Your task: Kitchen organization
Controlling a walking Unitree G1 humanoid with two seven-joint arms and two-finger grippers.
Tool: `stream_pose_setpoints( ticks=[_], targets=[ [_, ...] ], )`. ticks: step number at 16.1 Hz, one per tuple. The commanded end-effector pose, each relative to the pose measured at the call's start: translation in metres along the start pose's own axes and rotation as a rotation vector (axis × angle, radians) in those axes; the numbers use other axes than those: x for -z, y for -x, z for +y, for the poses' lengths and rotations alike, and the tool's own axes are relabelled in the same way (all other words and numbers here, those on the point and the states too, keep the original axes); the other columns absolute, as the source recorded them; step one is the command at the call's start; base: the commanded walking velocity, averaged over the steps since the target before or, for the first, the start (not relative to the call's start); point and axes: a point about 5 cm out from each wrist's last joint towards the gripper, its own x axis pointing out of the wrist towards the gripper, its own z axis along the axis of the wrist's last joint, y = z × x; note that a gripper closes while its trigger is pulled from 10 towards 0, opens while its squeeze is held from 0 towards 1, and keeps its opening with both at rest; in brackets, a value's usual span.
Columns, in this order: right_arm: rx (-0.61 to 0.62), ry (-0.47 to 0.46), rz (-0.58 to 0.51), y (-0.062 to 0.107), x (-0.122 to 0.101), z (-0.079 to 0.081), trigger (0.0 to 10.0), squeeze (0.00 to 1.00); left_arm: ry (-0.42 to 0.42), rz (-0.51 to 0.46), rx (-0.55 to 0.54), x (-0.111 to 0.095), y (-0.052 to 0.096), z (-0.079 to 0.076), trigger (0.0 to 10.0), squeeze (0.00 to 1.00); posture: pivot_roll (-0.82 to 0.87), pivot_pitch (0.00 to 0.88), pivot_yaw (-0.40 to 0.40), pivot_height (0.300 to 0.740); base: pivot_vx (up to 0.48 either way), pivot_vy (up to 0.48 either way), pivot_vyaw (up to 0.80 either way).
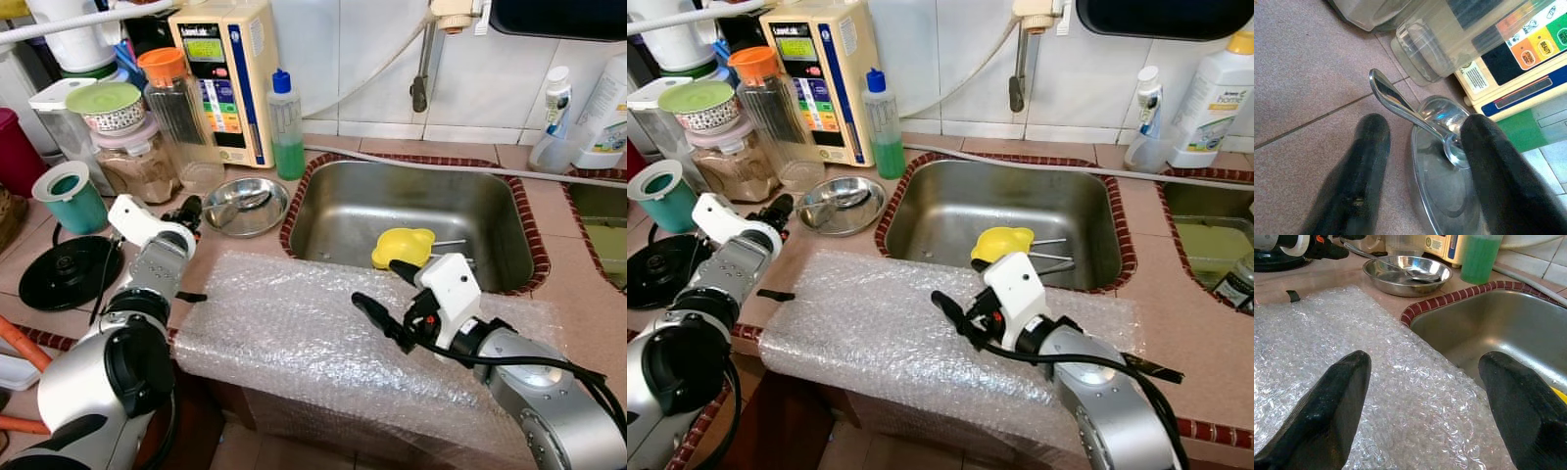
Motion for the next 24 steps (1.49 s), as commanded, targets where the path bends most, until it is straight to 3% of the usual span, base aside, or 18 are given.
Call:
stream_pose_setpoints(
  ticks=[1,17,22,24],
  targets=[
    [-0.023,0.014,-0.015,0.001,-0.005,0.005,10.0,0.00,0.001,-0.019,0.010,-0.010,-0.001,-0.004,0.0,0.00,-0.12,0.000,0.131,0.740,0.000,0.000,0.00],
    [-0.019,0.024,-0.014,-0.001,-0.004,0.005,10.0,0.00,-0.002,-0.076,0.019,-0.020,0.000,-0.003,0.0,0.00,-0.11,0.000,0.130,0.740,0.000,0.000,0.00],
    [-0.017,0.031,-0.014,-0.002,-0.004,0.003,10.0,0.00,0.007,-0.120,0.076,-0.026,-0.001,-0.013,0.0,0.00,-0.11,0.000,0.125,0.740,0.000,0.000,0.00],
    [-0.015,0.034,-0.014,-0.004,-0.004,0.002,10.0,0.00,0.015,-0.141,0.122,-0.029,-0.001,-0.024,0.0,0.00,-0.10,0.000,0.122,0.740,0.000,0.000,0.00]
  ],
)
